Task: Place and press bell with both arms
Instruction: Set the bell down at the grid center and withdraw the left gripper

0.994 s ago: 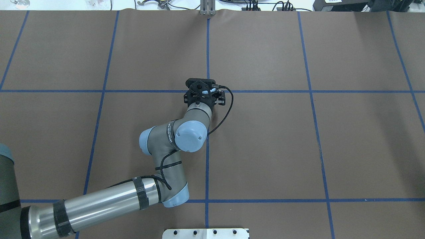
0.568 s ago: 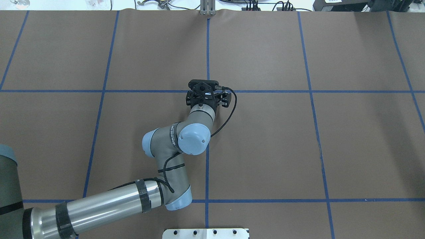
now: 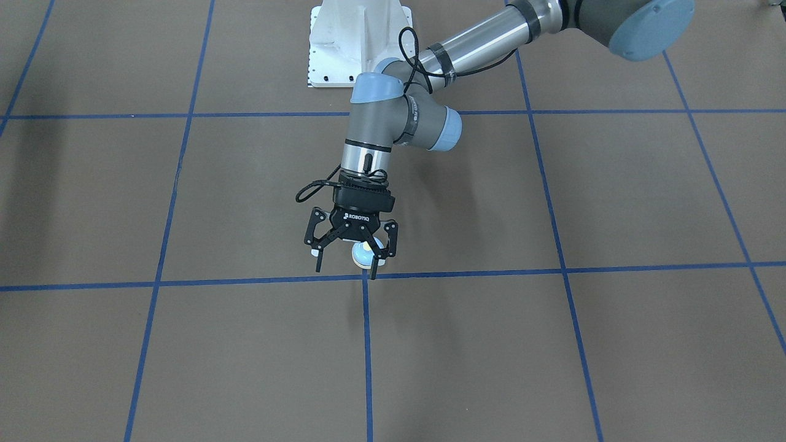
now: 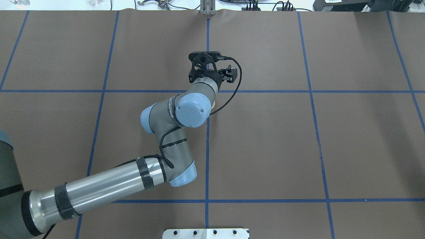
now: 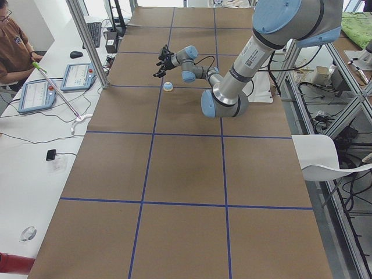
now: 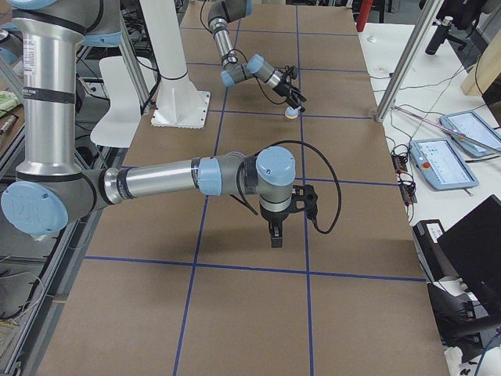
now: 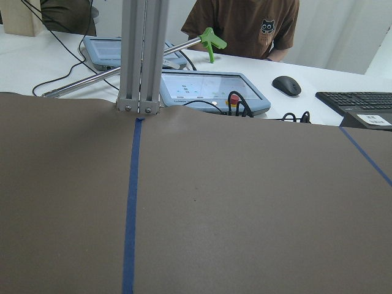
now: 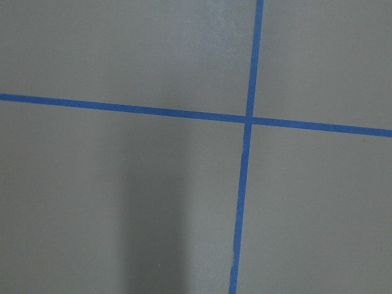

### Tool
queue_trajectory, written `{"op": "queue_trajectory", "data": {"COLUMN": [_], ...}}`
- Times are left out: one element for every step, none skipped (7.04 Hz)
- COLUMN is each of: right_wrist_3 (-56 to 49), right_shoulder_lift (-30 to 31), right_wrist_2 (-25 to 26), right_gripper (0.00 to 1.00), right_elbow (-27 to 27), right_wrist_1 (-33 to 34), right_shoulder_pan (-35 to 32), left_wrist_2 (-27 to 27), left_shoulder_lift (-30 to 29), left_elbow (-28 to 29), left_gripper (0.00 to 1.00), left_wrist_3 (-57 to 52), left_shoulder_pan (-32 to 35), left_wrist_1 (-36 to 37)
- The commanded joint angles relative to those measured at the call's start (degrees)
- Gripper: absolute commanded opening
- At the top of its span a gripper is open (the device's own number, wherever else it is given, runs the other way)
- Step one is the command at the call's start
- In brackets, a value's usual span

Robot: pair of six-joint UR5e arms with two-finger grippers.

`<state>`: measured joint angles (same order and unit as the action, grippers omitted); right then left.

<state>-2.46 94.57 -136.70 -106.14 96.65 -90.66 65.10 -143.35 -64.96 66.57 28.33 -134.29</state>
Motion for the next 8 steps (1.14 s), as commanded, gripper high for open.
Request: {"op": "queue_trajectory", "data": {"right_wrist_3": [0.18, 0.52, 2.18, 10.29, 17.85, 22.02, 27.63, 34.65], "right_shoulder_lift": [-0.52, -0.70, -1.23, -6.36, -12.07, -16.65, -22.88, -27.29], "right_wrist_2": [-0.15, -0.85, -0.24, -0.15, 0.11, 1.07, 1.43, 3.09], "right_gripper": [1.00, 1.00, 1.00, 1.00, 1.00, 1.00, 1.00, 1.00], "right_elbow": [0.14, 0.49, 0.58, 1.89, 3.21, 4.96, 7.76, 8.83], "right_wrist_1": [-0.67, -5.98, -7.87, -7.88, -7.80, -7.45, -7.36, -7.53], "right_shoulder_pan": [0.56, 1.18, 5.88, 9.50, 14.67, 20.29, 24.52, 28.65], "left_wrist_2": [12.01, 17.55, 24.91, 28.73, 30.68, 35.31, 39.80, 43.15], "left_shoulder_lift": [1.57, 4.98, 8.67, 12.79, 17.27, 21.23, 25.01, 29.58], "left_elbow": [-1.47, -3.23, -4.98, -7.26, -9.90, -11.84, -13.42, -15.53], "left_gripper": [1.00, 1.00, 1.00, 1.00, 1.00, 1.00, 1.00, 1.00], "left_wrist_3": [-0.38, -0.82, -2.13, -4.84, -8.26, -11.08, -14.76, -19.24], "left_shoulder_pan": [6.98, 10.05, 13.48, 16.03, 18.15, 21.30, 25.07, 28.33], "left_wrist_1": [5.68, 5.79, 5.79, 5.79, 5.88, 5.88, 5.79, 5.88]}}
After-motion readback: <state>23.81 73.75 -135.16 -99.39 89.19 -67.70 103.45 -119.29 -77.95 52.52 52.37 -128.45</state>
